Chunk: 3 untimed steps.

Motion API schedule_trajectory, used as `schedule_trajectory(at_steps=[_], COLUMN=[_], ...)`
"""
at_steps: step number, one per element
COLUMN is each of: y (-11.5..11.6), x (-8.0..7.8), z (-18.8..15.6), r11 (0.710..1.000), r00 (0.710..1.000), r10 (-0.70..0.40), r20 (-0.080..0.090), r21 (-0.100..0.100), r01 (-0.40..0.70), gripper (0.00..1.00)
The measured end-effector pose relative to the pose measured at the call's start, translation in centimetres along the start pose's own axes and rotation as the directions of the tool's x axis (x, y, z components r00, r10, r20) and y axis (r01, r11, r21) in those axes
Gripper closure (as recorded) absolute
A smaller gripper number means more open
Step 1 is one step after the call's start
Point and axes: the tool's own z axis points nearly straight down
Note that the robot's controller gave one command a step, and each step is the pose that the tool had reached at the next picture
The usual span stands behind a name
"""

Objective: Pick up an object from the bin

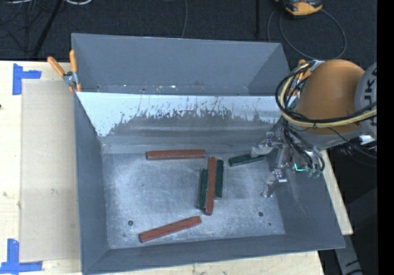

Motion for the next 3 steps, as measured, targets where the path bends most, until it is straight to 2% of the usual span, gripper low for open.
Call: schedule_trajectory(at_steps=[1, 2, 3], y=[3.9, 4.4, 1.8], x=[-2.7, -4.2, -5.3], z=[3.0, 4.8, 7.3], r11=[1.000, 0.998, 1.000], r00=[1.000, 0.998, 1.000], r10=[0.013, 0.068, 0.000], r20=[0.005, 0.002, 0.004], r21=[0.001, -0.004, 0.001], r01=[-0.013, -0.068, 0.000], gripper=[0.00, 0.00, 0.00])
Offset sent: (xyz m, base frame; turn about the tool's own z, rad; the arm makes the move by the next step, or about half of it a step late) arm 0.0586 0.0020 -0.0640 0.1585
